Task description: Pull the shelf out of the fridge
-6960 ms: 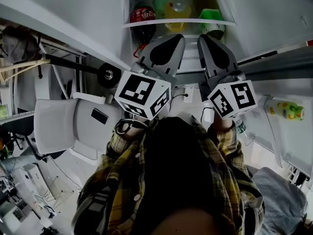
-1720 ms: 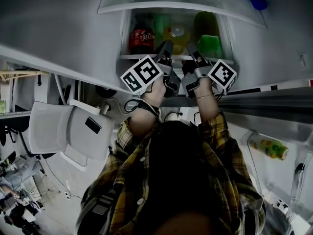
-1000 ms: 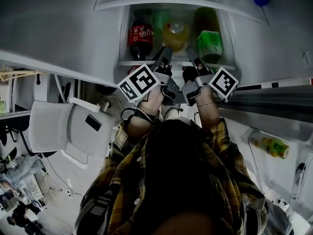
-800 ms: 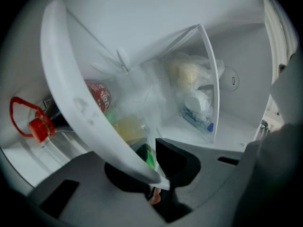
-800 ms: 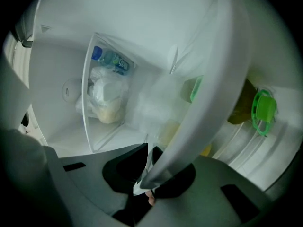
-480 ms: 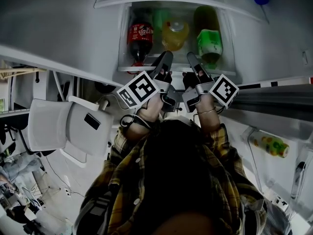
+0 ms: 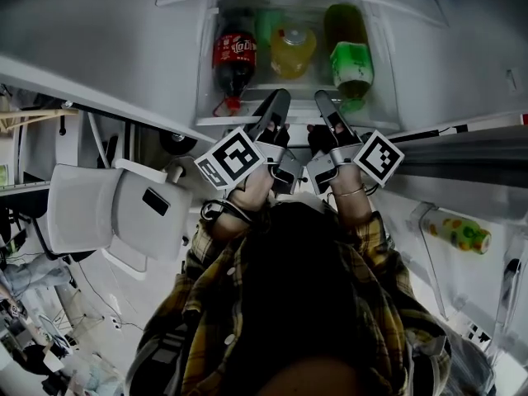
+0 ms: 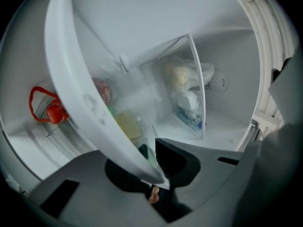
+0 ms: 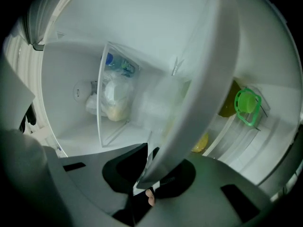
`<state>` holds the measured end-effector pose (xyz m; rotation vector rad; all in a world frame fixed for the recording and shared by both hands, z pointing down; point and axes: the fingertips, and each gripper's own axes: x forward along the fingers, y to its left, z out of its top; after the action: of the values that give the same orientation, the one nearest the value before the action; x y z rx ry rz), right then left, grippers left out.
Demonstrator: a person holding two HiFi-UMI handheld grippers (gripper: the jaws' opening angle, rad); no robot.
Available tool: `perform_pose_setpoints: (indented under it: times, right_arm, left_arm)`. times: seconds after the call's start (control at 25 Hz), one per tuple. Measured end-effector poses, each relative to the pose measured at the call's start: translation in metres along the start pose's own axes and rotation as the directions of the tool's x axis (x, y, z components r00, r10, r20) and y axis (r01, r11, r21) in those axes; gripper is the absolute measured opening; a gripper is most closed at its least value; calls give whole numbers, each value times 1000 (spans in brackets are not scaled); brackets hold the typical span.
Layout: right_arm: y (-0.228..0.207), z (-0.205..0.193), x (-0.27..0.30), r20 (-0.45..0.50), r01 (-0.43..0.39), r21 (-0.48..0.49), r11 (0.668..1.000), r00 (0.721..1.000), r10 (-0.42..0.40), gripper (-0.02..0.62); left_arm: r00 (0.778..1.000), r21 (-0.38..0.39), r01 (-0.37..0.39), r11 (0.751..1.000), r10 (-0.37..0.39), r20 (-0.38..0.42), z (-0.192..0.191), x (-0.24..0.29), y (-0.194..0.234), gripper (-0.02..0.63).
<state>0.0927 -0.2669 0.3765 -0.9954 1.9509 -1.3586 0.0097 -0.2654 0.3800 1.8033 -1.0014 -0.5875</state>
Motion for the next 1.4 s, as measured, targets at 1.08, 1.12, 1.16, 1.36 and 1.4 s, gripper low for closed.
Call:
perform_pose_setpoints:
  times: [1.08, 1.12, 1.16, 1.36, 1.4]
  right_arm:
    - [19, -28, -54, -5, -17, -36, 999, 1000, 17, 58]
    - [19, -29, -55, -7, -18, -35, 999, 1000, 18, 58]
    - [19, -30, -56, -9, -19, -36, 999, 1000, 19, 58]
    - [21, -35, -62, -19, -20, -54, 998, 1000, 19, 60]
    - [21, -36, -63, -20, -20, -54, 998, 1000, 19, 60]
  left_arm:
    - [1000, 0, -13, 1000, 13, -22, -33, -57, -9, 63]
    - [1000, -8, 2, 1000, -2, -20, -34, -57, -10, 63]
    - [1000, -15, 15, 1000, -15, -19, -36, -58, -11, 63]
    - [998, -20, 64, 998, -64, -12, -38, -61, -19, 63]
    - [997, -23, 70, 997, -70, -11, -39, -62, -19, 63]
